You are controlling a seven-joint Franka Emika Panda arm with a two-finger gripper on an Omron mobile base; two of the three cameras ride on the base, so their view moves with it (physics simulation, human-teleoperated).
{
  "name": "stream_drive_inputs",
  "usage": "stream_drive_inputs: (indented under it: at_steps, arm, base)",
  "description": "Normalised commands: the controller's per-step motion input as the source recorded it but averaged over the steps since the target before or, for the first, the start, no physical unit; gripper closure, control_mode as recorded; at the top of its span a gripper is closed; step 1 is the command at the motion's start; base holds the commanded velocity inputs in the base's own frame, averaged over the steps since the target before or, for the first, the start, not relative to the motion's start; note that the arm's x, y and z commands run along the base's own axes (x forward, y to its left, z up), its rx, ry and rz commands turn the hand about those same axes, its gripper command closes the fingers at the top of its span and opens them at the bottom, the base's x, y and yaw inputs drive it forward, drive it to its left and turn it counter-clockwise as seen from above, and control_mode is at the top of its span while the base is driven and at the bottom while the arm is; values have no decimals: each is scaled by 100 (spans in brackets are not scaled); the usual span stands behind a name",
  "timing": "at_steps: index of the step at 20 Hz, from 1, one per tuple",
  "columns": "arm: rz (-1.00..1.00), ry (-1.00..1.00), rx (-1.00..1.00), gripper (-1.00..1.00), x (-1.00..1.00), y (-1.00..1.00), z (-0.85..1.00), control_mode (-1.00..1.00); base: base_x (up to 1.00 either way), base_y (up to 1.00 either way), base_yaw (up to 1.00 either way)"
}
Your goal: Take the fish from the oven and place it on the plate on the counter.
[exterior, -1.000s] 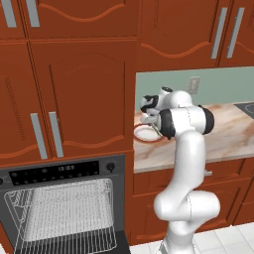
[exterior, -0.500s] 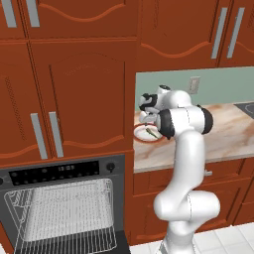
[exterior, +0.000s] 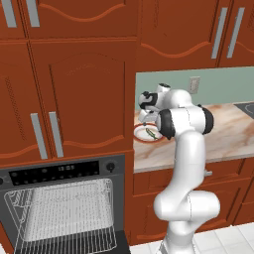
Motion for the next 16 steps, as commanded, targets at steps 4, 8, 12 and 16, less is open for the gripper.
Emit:
stream_drive_inputs:
  at_steps: [4, 8, 12, 16]
  arm:
    - [0, 0, 0, -100, -89, -12, 19, -100]
    - [0, -5, 0, -100, -90, -24, 42, -100]
    - [0, -5, 0, -100, -96, -13, 51, -100]
    - [0, -9, 0, -100, -100, -9, 39, -100]
  base:
    - [0, 0, 0]
    - [0, 0, 0]
    - [0, 0, 0]
    - [0, 0, 0]
